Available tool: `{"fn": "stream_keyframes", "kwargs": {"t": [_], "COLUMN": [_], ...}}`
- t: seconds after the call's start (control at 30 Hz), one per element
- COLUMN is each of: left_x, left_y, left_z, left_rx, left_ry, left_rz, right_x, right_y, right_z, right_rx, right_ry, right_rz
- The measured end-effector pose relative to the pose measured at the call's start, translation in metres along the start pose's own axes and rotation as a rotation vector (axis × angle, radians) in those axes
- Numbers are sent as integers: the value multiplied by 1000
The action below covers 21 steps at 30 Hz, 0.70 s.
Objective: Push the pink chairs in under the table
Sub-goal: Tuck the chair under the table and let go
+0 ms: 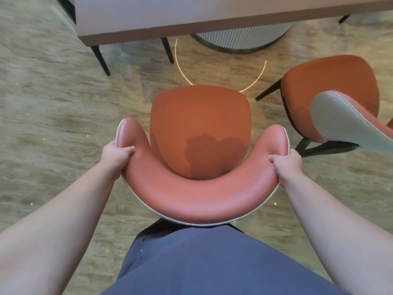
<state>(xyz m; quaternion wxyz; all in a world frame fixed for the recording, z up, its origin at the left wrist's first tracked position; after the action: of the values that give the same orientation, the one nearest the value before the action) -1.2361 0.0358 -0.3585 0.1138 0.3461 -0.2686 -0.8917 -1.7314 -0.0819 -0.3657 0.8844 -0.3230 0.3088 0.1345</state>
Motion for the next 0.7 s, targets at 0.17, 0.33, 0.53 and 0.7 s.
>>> {"fn": "stream_keyframes", "kwargs": {"t": [0.17, 0.33, 0.53, 0.7], "left_x": [0, 7, 26, 49], "left_y": [36, 78, 128, 160], "left_z": [-21, -46, -71, -92], "left_rx": [5, 12, -12, -55], "left_ry": [10, 12, 37, 79], "left_rz": [38, 42, 43, 65], "right_x": [5, 10, 14, 22], "right_y": [-50, -96, -152, -198], "right_z": [-12, -37, -80, -129], "right_rx": [-26, -38, -43, -66], "right_ry": [25, 11, -37, -82], "right_rz": [43, 30, 45, 100]}}
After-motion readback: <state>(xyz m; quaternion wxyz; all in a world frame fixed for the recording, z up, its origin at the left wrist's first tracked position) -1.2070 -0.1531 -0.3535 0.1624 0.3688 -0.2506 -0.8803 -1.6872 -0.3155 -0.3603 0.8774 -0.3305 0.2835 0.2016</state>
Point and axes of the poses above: each hand's wrist, its own z-axis away from the middle knuckle, its own x-axis out of the palm, y = z × x, the point moved 3 cm from there along -z, towards the middle knuckle, and after that the axes turned 5 degrees about z, right-handed, at the moved point
